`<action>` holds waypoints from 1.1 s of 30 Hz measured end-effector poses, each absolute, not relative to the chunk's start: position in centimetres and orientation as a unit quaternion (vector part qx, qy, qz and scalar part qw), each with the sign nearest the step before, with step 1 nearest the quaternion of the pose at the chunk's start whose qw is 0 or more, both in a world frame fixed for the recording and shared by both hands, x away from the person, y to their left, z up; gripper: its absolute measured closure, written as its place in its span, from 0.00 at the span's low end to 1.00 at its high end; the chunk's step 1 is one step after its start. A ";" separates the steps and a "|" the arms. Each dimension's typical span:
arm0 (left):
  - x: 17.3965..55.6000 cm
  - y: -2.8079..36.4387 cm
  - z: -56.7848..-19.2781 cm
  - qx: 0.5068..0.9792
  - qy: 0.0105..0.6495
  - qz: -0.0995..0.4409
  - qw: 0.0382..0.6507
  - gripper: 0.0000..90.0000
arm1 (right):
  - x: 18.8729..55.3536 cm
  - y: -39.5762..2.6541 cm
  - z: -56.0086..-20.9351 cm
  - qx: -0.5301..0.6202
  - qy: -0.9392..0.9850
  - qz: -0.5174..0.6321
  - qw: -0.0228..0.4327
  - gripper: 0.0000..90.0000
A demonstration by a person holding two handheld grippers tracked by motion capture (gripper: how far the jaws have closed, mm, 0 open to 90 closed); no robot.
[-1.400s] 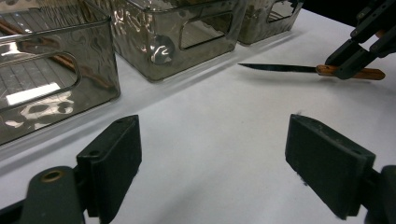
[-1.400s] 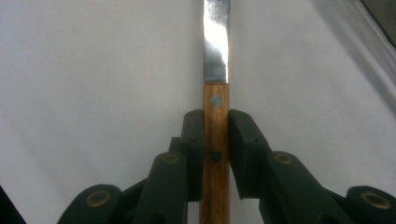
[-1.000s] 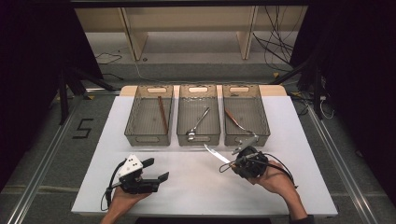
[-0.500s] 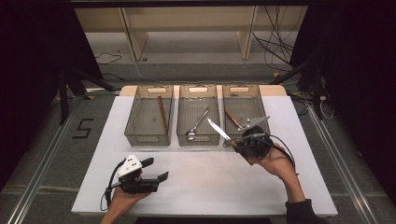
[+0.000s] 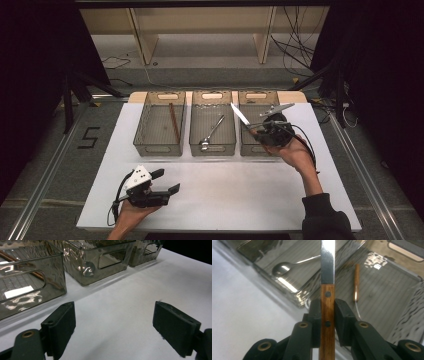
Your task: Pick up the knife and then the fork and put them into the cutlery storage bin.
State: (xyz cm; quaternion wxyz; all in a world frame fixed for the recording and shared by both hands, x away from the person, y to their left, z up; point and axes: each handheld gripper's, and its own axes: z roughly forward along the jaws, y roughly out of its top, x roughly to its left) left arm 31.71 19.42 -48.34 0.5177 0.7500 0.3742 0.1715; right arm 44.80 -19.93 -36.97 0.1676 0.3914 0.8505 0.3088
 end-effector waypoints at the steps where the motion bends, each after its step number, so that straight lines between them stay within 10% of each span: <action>1: 31.7 19.4 -48.3 0.750 0.374 0.172 0.518 0.20 | 45.0 -20.0 -36.9 0.396 0.848 0.309 0.169 0.86; 33: 31.7 19.7 -48.2 0.741 0.375 0.172 0.530 0.20 | 52.1 -21.4 -37.4 0.472 0.817 0.275 0.186 0.86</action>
